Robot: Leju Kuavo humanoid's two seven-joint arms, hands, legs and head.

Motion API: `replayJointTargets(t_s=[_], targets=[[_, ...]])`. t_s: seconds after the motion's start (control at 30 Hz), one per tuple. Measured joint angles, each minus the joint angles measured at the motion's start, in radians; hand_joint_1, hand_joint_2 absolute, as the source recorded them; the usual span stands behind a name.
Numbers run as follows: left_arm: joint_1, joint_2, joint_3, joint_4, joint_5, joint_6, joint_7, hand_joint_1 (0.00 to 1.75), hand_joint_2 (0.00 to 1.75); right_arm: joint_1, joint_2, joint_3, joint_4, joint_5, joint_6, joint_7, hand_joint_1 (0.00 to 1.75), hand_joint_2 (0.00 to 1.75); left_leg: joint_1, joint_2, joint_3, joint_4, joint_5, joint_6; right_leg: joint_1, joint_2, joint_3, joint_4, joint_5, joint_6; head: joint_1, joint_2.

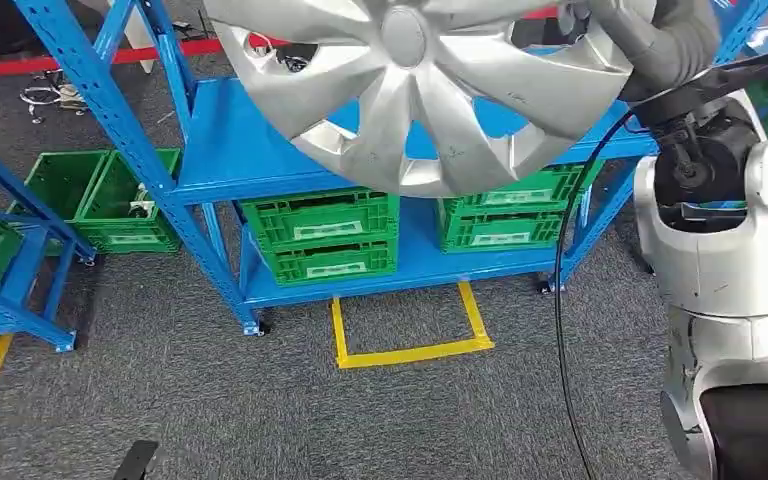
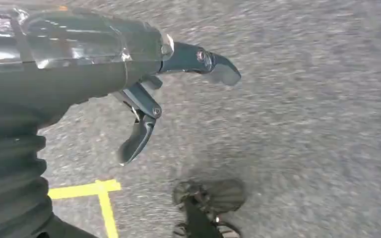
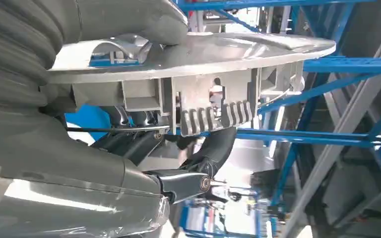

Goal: Take the parts from the cabinet and place them on the table.

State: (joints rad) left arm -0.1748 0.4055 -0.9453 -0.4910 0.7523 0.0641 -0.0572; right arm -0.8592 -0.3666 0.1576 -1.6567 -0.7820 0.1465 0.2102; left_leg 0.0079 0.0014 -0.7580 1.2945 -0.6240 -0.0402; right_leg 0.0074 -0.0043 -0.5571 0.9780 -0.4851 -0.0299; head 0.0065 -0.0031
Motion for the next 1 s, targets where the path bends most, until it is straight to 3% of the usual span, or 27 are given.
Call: replayJointTargets(t_s=[0.03,0.07,0.1,0.13,0.17,0.2,0.23,0.3,0.33,0.37,0.4,0.43,0.47,0.5,0.53,0.57,0.6,0.67,0.7,0.73,0.77,0.83,0.87,0.9,0.93,1.0], targets=[[0.007,0.003,0.000,-0.009,0.005,0.005,0.002,0.00,1.75,0.004,0.004,0.001,0.007,-0.003,0.003,-0.003,1.75,1.75,0.000,0.000,0.005,0.028,0.013,0.000,0.002,0.000,-0.018,0.008,0.007,0.000,-0.005,0.000],[0.013,0.008,-0.001,-0.017,0.009,0.009,0.003,0.00,1.75,0.009,0.005,0.001,0.014,-0.004,0.004,-0.006,1.75,1.75,0.000,-0.001,0.026,0.019,0.047,0.001,0.003,-0.001,-0.036,0.015,0.013,0.001,-0.008,0.000],[0.016,0.011,-0.002,-0.026,0.011,0.010,0.004,0.00,1.75,0.013,0.005,0.001,0.020,-0.003,0.005,-0.010,1.75,1.75,0.000,-0.001,0.062,-0.022,0.084,0.002,0.004,-0.003,-0.052,0.025,0.018,0.002,-0.009,0.000],[0.018,0.016,-0.003,-0.034,0.013,0.011,0.004,0.00,1.75,0.017,0.006,0.002,0.024,-0.003,0.006,-0.012,1.75,1.75,-0.001,-0.002,0.126,-0.105,0.116,0.008,0.006,-0.005,-0.067,0.036,0.022,0.005,-0.011,0.000],[0.018,0.021,-0.004,-0.040,0.014,0.011,0.004,0.00,1.75,0.018,0.008,0.003,0.029,-0.003,0.006,-0.013,1.75,1.75,-0.004,-0.006,0.178,-0.187,0.106,0.018,0.005,-0.007,-0.076,0.044,0.025,0.006,-0.013,0.000],[0.018,0.030,-0.005,-0.044,0.014,0.011,0.004,0.00,1.75,0.017,0.009,0.004,0.031,-0.003,0.006,-0.015,1.75,1.75,-0.007,-0.007,0.216,-0.239,0.077,0.027,0.009,-0.009,-0.087,0.049,0.029,0.010,-0.011,0.000],[0.019,0.033,-0.006,-0.051,0.014,0.011,0.004,0.00,1.75,0.019,0.010,0.006,0.035,-0.003,0.006,-0.016,1.75,1.75,-0.009,-0.005,0.220,-0.264,0.074,0.028,0.006,-0.013,-0.088,0.050,0.037,0.016,-0.010,0.000],[0.023,0.041,-0.006,-0.057,0.014,0.013,0.004,0.00,1.75,0.020,0.011,0.008,0.041,-0.003,0.005,-0.018,1.75,1.75,-0.014,-0.007,0.216,-0.264,0.084,0.038,0.002,-0.014,-0.089,0.043,0.053,0.025,-0.013,0.000],[0.027,0.043,-0.006,-0.061,0.015,0.013,0.004,0.00,1.75,0.021,0.012,0.008,0.045,-0.003,0.005,-0.018,1.75,1.75,-0.006,-0.005,0.211,-0.288,0.093,0.044,0.008,-0.010,-0.092,0.043,0.056,0.030,-0.013,0.000],[0.026,0.043,-0.006,-0.064,0.015,0.013,0.005,0.00,1.75,0.023,0.013,0.007,0.048,-0.003,0.005,-0.018,1.75,1.75,-0.001,-0.002,0.213,-0.290,0.101,0.051,0.004,0.001,-0.101,0.054,0.033,0.037,-0.015,0.000],[0.027,0.045,-0.007,-0.069,0.018,0.013,0.006,0.00,1.75,0.022,0.012,0.008,0.051,-0.004,0.005,-0.018,1.75,1.75,-0.001,-0.002,0.202,-0.295,0.115,0.058,0.004,0.008,-0.109,0.094,-0.024,0.048,-0.002,0.000],[0.028,0.045,-0.008,-0.074,0.024,0.012,0.009,0.00,1.75,0.021,0.013,0.007,0.053,-0.004,0.006,-0.018,1.75,1.75,0.000,-0.001,0.193,-0.295,0.122,0.059,0.001,0.007,-0.121,0.146,-0.072,0.053,0.002,0.000],[0.029,0.044,-0.010,-0.080,0.036,0.014,0.016,0.00,1.75,0.023,0.013,0.010,0.056,-0.005,0.008,-0.017,1.75,1.75,0.000,-0.001,0.180,-0.295,0.134,0.061,-0.004,0.007,-0.138,0.232,-0.133,0.059,0.004,0.000],[0.029,0.044,-0.011,-0.084,0.050,0.018,0.025,0.00,1.75,0.023,0.014,0.013,0.059,-0.005,0.009,-0.016,1.75,1.75,0.000,0.001,0.167,-0.294,0.143,0.060,-0.007,0.007,-0.152,0.303,-0.168,0.062,0.007,0.000],[0.030,0.044,-0.013,-0.086,0.068,0.024,0.031,0.00,1.75,0.024,0.014,0.014,0.062,-0.005,0.011,-0.014,1.75,1.75,0.001,0.003,0.155,-0.294,0.152,0.059,-0.011,0.007,-0.155,0.349,-0.179,0.066,0.010,0.000],[0.031,0.043,-0.014,-0.089,0.086,0.029,0.034,0.00,1.75,0.024,0.015,0.015,0.065,-0.005,0.011,-0.013,1.75,1.75,0.002,0.006,0.142,-0.293,0.161,0.056,-0.015,0.007,-0.146,0.364,-0.166,0.069,0.013,0.000],[0.032,0.042,-0.015,-0.092,0.100,0.032,0.034,0.00,1.75,0.024,0.016,0.015,0.068,-0.005,0.012,-0.012,1.75,1.75,0.004,0.008,0.130,-0.293,0.168,0.053,-0.019,0.007,-0.122,0.340,-0.131,0.072,0.013,0.000],[0.032,0.038,-0.017,-0.095,0.129,0.032,0.013,0.00,1.75,0.024,0.018,0.015,0.075,-0.015,0.008,-0.007,1.75,1.75,0.011,0.012,0.113,-0.290,0.180,0.042,-0.023,0.007,-0.039,0.215,-0.047,0.078,0.013,0.000],[0.032,0.031,-0.019,-0.094,0.138,0.029,-0.004,0.00,1.75,0.024,0.019,0.016,0.078,-0.021,0.001,0.000,1.75,1.75,0.013,0.015,0.108,-0.289,0.185,0.035,-0.029,0.006,0.029,0.106,-0.025,0.085,0.015,0.000],[0.031,0.027,-0.021,-0.088,0.149,0.015,-0.033,0.00,1.75,0.025,0.021,0.017,0.082,-0.033,-0.010,0.009,1.75,1.75,0.009,0.017,0.101,-0.287,0.191,0.027,-0.026,0.010,0.078,0.035,-0.053,0.090,0.021,0.000],[0.029,0.014,-0.022,-0.082,0.152,0.003,-0.053,0.00,1.75,0.027,0.022,0.018,0.084,-0.041,-0.019,0.016,1.75,1.75,0.008,0.019,0.100,-0.286,0.197,0.021,-0.024,0.015,0.090,-0.001,-0.064,0.074,0.020,0.000],[0.023,-0.015,-0.030,-0.055,0.164,-0.016,-0.066,0.00,1.75,0.039,0.023,0.024,0.079,-0.058,-0.061,0.042,1.75,1.75,0.006,0.023,0.091,-0.289,0.215,0.009,-0.020,0.012,0.078,-0.002,-0.070,0.065,0.010,0.000],[0.023,-0.026,-0.033,-0.040,0.175,-0.017,-0.067,0.00,1.75,0.049,0.025,0.027,0.069,-0.063,-0.089,0.059,1.75,1.75,0.005,0.025,0.087,-0.288,0.220,0.004,-0.022,0.012,0.073,-0.003,-0.063,0.054,0.008,0.000],[0.023,-0.042,-0.037,-0.024,0.187,-0.015,-0.073,0.00,1.75,0.055,0.032,0.034,0.054,-0.065,-0.121,0.078,1.75,1.75,0.010,0.023,0.079,-0.280,0.205,0.001,-0.027,0.009,0.069,-0.005,-0.057,0.044,0.001,0.000],[0.023,-0.053,-0.039,-0.016,0.197,-0.011,-0.083,0.00,1.75,0.059,0.034,0.037,0.037,-0.064,-0.154,0.095,1.75,1.75,0.010,0.014,0.064,-0.244,0.162,-0.002,-0.023,0.009,0.063,-0.004,-0.051,0.034,-0.008,0.000],[0.021,-0.077,-0.041,0.007,0.212,-0.009,-0.105,0.00,1.75,0.060,0.042,0.048,-0.004,-0.062,-0.196,0.109,1.75,1.75,0.010,0.005,0.003,-0.085,0.065,-0.004,-0.015,0.007,0.050,-0.002,-0.043,0.021,-0.024,0.000]])
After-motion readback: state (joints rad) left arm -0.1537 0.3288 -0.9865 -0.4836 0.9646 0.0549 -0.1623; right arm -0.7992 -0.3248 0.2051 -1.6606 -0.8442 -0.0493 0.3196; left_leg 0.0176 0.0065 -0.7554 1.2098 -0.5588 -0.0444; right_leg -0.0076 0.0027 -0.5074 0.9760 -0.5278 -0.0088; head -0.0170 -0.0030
